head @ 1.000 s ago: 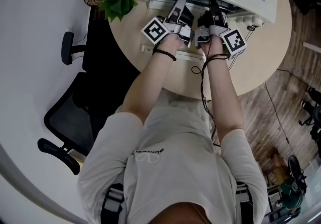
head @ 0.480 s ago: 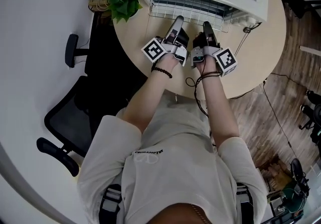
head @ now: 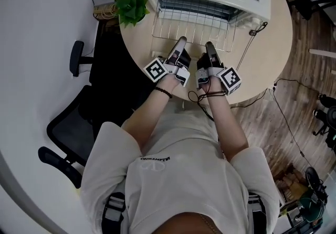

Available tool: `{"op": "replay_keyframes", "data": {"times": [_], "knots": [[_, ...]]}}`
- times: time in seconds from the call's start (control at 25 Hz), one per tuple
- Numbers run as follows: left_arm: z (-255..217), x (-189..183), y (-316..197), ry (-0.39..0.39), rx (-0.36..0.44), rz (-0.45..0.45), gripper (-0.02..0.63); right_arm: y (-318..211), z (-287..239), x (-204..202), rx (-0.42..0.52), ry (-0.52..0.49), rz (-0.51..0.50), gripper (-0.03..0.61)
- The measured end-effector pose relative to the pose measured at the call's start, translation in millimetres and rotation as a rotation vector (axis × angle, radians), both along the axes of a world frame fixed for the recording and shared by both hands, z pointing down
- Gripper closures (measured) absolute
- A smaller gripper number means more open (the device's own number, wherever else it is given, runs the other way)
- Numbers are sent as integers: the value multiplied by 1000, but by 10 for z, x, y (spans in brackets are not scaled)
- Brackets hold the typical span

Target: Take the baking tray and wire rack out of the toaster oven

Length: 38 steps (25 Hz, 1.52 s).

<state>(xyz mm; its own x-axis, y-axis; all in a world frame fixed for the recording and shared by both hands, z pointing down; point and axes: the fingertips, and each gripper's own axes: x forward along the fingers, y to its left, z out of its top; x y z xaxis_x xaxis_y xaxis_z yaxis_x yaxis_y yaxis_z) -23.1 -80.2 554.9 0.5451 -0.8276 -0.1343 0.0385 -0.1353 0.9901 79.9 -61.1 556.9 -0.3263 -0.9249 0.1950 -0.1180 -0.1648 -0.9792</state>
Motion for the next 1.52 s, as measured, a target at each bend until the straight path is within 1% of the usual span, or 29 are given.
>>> {"op": "replay_keyframes", "data": {"times": [0.16,0.36,0.52,0.64,0.8,0.92,1.08,1.28,1.52], "knots": [[-45,-38,194,-11,-10,23,603,196,-76,-66,7,-4,-24,566],[-75,-88,370,-23,-22,25,603,395,-117,-94,6,45,-74,568],[-152,-105,533,-48,-28,37,604,533,-210,-142,9,3,-92,568],[-302,-137,665,-60,-16,52,603,664,-361,-195,17,-28,-112,568],[-556,-188,794,-62,1,56,604,794,-598,-236,35,-5,-161,568],[-760,-208,855,-73,29,64,604,862,-764,-252,57,0,-184,566],[-968,-216,823,-82,68,63,603,831,-943,-252,93,11,-208,565],[-1112,-190,700,-78,104,58,603,695,-1089,-221,125,24,-211,566],[-1170,-120,469,-86,101,48,603,481,-1143,-155,115,12,-197,566]]}}
